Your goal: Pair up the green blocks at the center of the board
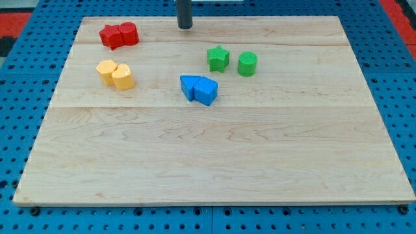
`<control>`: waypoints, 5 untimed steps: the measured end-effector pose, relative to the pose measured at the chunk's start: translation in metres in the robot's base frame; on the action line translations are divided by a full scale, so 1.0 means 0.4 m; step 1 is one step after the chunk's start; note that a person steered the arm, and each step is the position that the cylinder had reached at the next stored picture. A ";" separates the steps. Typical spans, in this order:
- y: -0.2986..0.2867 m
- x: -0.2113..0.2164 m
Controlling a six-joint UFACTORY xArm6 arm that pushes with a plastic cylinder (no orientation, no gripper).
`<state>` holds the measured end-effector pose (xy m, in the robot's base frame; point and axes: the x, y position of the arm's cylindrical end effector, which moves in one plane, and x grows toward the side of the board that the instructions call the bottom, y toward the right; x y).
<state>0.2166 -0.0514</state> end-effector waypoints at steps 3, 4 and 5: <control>0.019 0.003; 0.054 0.047; 0.152 0.186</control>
<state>0.2909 0.0092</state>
